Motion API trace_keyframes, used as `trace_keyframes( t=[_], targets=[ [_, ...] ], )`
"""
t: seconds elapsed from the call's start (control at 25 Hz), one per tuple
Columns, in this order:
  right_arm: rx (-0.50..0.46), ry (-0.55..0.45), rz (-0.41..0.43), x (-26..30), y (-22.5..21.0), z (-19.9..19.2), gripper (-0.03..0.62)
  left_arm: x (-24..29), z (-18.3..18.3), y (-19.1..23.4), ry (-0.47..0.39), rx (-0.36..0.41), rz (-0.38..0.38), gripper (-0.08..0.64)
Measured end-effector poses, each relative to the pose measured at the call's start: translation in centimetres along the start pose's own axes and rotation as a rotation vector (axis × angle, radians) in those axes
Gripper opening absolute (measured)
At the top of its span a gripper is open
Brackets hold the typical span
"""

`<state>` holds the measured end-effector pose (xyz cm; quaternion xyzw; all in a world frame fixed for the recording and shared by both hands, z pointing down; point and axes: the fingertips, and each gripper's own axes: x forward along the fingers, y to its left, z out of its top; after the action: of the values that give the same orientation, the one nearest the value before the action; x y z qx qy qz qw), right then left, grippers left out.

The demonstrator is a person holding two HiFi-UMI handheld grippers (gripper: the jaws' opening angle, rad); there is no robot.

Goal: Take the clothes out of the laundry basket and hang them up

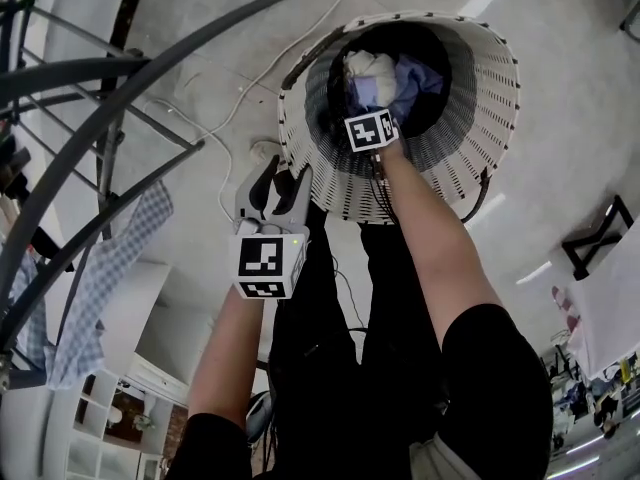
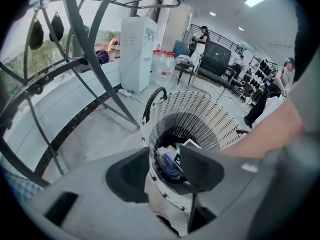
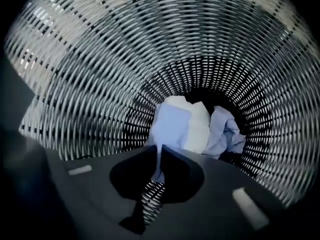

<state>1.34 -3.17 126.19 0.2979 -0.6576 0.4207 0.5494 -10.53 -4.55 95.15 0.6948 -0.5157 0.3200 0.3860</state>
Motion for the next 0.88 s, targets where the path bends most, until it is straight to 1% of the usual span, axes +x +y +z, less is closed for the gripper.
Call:
trace_keyframes(
  t=[0.28, 0.44, 0.52, 0.64, 0.88],
  targets=[
    [-0.033, -0.149, 0.061, -7.5, 0.3, 2.5, 0.028, -1.2, 1.3, -1.6, -0.040, -0.003, -0.030, 0.195],
    [-0.061, -0.241, 0.103, -12.8, 1.9, 3.3, 0.028, -3.0, 2.0, -1.9, -0.058, 0.008, -0.043, 0.195],
    [-0.079, -0.264, 0.117, -16.0, 2.9, 3.0, 0.028, -4.5, 2.2, -2.2, -0.064, 0.012, -0.048, 0.195],
    [-0.104, -0.315, 0.116, -21.2, 2.9, 3.8, 0.028, -6.2, 3.5, -3.1, -0.107, 0.014, -0.059, 0.195],
    [-0.093, -0.439, 0.160, -32.5, 4.9, 5.2, 0.028, -10.7, 5.6, -4.6, -0.155, 0.049, -0.070, 0.196]
  ],
)
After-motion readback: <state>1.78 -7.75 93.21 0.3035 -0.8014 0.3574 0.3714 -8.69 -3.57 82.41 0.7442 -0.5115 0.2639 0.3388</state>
